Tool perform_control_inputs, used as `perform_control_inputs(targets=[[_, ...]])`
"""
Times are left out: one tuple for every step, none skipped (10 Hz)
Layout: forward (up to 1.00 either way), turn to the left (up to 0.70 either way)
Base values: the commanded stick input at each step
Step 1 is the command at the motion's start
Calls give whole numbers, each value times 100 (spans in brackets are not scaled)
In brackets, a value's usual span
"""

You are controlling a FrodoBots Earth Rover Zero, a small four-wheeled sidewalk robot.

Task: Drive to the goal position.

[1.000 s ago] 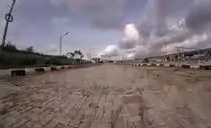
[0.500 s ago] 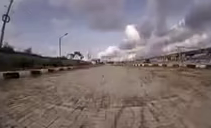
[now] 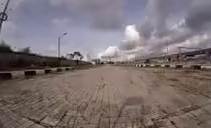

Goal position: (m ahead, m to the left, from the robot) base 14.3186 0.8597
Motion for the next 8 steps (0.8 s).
perform_control_inputs(targets=[[100,0],[100,0],[100,0],[100,0],[100,0],[100,0],[100,0],[100,0]])
